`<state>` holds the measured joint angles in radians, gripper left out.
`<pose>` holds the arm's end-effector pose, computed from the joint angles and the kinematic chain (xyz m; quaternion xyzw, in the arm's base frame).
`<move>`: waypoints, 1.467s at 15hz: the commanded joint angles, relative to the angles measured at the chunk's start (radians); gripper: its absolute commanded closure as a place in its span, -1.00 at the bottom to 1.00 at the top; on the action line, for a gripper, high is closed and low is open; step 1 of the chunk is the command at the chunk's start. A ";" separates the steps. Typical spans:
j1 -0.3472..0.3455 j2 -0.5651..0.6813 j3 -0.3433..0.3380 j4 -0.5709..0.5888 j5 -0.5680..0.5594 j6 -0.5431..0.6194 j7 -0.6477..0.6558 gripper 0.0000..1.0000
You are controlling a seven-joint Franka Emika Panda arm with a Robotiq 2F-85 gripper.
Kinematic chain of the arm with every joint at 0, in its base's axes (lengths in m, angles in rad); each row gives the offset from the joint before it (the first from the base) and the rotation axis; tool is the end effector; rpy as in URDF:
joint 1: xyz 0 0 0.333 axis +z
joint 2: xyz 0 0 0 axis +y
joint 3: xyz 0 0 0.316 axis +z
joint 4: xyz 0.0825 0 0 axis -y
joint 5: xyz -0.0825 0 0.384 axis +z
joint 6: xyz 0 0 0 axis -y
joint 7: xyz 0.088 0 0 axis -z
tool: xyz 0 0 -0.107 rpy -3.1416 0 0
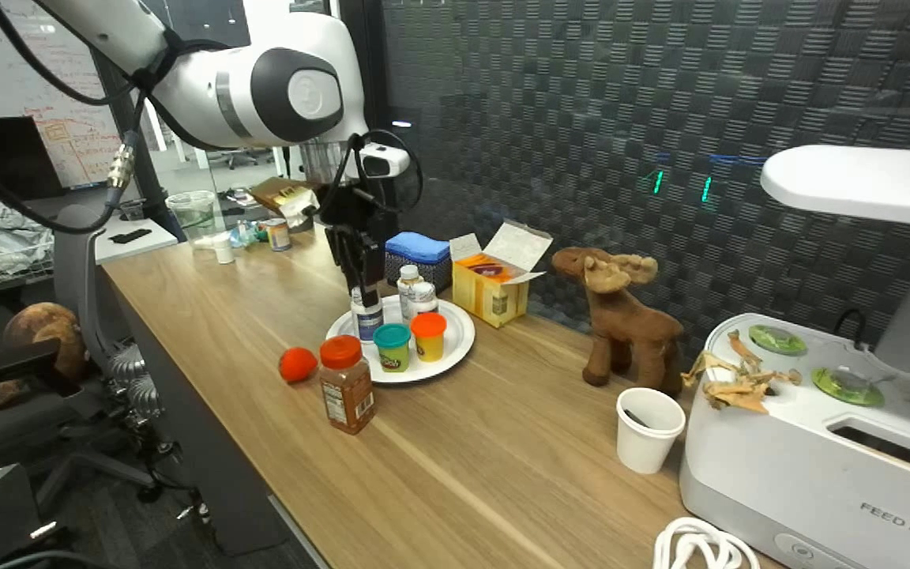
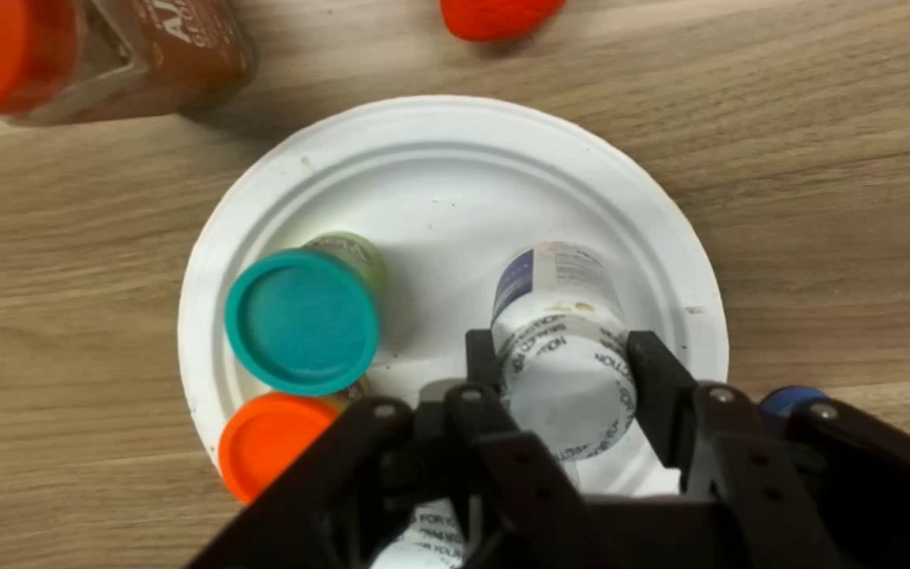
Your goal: Put the containers and strawberry toy on the white plate
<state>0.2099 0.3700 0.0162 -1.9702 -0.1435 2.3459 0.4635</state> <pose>0.5981 0.1350 0.2835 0.9964 -0.0690 0.0192 0.0446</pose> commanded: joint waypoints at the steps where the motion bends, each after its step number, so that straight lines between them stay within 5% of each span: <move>1: 0.007 0.031 -0.008 0.040 -0.023 0.007 -0.009 0.60; 16: 0.029 0.116 -0.002 0.166 -0.057 -0.023 -0.048 0.57; 17: 0.027 0.110 0.000 0.161 -0.053 -0.032 -0.060 -0.37; 22: 0.019 -0.001 0.004 0.048 -0.047 0.005 -0.080 -0.98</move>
<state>0.2301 0.4594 0.0188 -1.8469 -0.1978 2.3314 0.4023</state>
